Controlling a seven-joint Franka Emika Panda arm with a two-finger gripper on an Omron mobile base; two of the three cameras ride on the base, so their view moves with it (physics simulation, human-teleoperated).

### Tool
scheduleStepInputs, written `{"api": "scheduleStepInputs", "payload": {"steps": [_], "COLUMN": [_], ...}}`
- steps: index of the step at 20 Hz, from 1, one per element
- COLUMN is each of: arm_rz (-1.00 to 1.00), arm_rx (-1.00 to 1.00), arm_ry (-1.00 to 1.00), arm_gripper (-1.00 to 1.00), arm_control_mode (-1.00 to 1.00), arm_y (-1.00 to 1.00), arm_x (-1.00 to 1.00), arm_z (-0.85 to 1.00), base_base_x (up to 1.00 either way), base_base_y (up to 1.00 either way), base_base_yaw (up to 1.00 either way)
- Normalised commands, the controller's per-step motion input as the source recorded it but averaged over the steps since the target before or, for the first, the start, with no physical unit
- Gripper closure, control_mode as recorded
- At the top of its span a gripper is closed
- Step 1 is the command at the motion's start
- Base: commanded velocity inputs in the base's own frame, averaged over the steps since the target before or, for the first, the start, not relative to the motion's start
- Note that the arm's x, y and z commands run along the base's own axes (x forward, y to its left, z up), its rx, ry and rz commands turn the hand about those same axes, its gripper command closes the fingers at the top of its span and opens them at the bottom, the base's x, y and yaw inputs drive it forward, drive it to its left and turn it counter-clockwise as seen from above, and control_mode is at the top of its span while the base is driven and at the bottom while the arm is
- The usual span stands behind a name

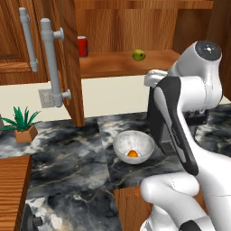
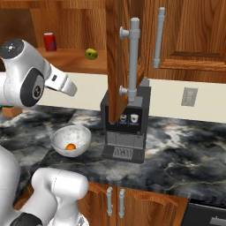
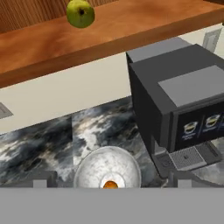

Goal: Open the cabinet. Pick the tangerine and pear from the cabinet and place them into the bowl. Then close the cabinet.

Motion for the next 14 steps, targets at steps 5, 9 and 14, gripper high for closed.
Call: {"api": "scheduleStepInputs", "payload": {"steps": [5, 9, 14], "arm_rz": [0.00, 0.00, 0.00], "arm_rx": [-0.06, -0.07, -0.04], "arm_ry": [-0.10, -0.07, -0.03], "arm_gripper": [-1.00, -1.00, -1.00], "arm_control_mode": [-1.00, -1.00, -1.00], "arm_y": [0.00, 0.00, 0.00], "arm_x": [0.08, 0.29, 0.61], "arm_z": [0.60, 0.33, 0.15], "base_base_x": [0.00, 0.00, 0.00], "base_base_y": [0.00, 0.00, 0.00], "base_base_yaw": [0.00, 0.00, 0.00]}}
